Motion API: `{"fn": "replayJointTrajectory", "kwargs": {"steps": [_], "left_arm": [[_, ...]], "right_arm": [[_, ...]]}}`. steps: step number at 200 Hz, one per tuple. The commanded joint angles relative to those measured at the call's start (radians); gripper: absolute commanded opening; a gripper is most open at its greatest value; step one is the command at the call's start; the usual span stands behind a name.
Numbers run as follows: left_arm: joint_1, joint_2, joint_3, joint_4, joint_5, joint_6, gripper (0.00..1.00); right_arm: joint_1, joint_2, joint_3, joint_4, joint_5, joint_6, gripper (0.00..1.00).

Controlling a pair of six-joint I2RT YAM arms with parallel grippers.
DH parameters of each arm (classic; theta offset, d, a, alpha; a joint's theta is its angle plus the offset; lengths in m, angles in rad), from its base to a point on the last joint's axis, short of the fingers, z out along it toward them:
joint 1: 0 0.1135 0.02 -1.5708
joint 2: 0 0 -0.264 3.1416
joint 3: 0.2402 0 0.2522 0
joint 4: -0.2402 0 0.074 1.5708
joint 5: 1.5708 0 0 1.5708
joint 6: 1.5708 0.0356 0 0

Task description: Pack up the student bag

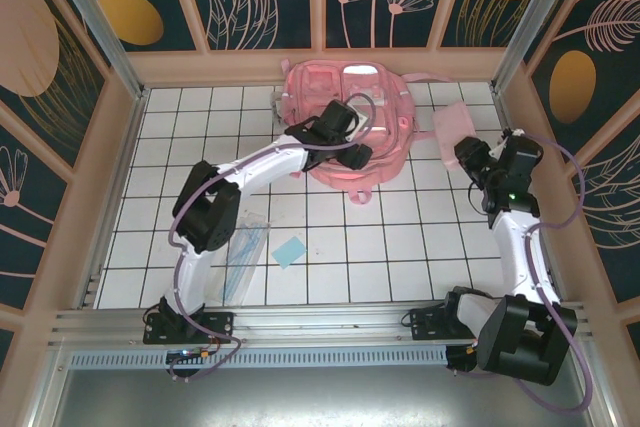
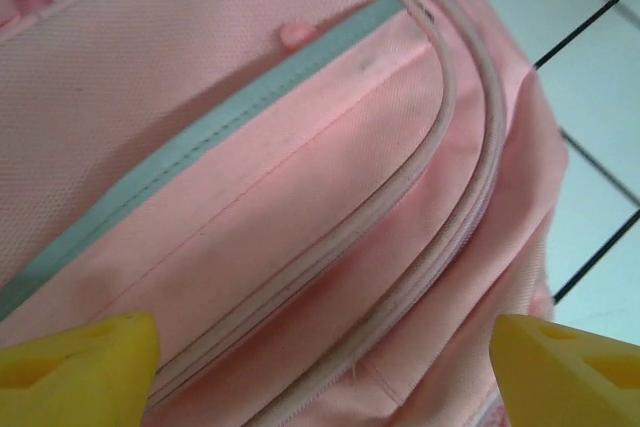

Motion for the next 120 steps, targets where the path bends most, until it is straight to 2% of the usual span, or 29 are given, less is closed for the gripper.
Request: {"fn": "replayJointTrajectory", "kwargs": {"steps": [1, 63, 73, 84, 94, 110, 115, 120], "left_arm": [[-0.003, 0.072, 0.084, -0.070, -0.115, 0.121, 0.86], [-0.003, 0.280, 0.256, -0.114, -0.242, 0.288, 0.89], [-0.003, 0.299, 0.271, -0.112, -0.246, 0.300, 0.87], [-0.003, 0.317, 0.288, -0.116, -0.233, 0.305, 0.72], [-0.003, 0.321, 0.296, -0.114, -0.220, 0.301, 0.49], [-0.003, 0.307, 0.299, -0.106, -0.171, 0.286, 0.17], [-0.003, 0.297, 0.299, -0.103, -0.156, 0.278, 0.00], [-0.002, 0.288, 0.298, -0.098, -0.142, 0.264, 0.00]], "right_arm": [[-0.008, -0.022, -0.012, 0.015, -0.058, -0.026, 0.30], [-0.009, -0.015, -0.017, 0.010, -0.085, -0.037, 0.30], [-0.009, -0.016, -0.018, 0.011, -0.094, -0.041, 0.30], [-0.012, -0.017, -0.018, 0.006, -0.099, -0.047, 0.30], [-0.011, -0.020, -0.017, -0.002, -0.097, -0.055, 0.30], [-0.017, -0.027, -0.017, -0.017, -0.087, -0.067, 0.30], [-0.020, -0.029, -0.018, -0.020, -0.085, -0.070, 0.30], [-0.024, -0.031, -0.018, -0.024, -0.084, -0.073, 0.31]]}}
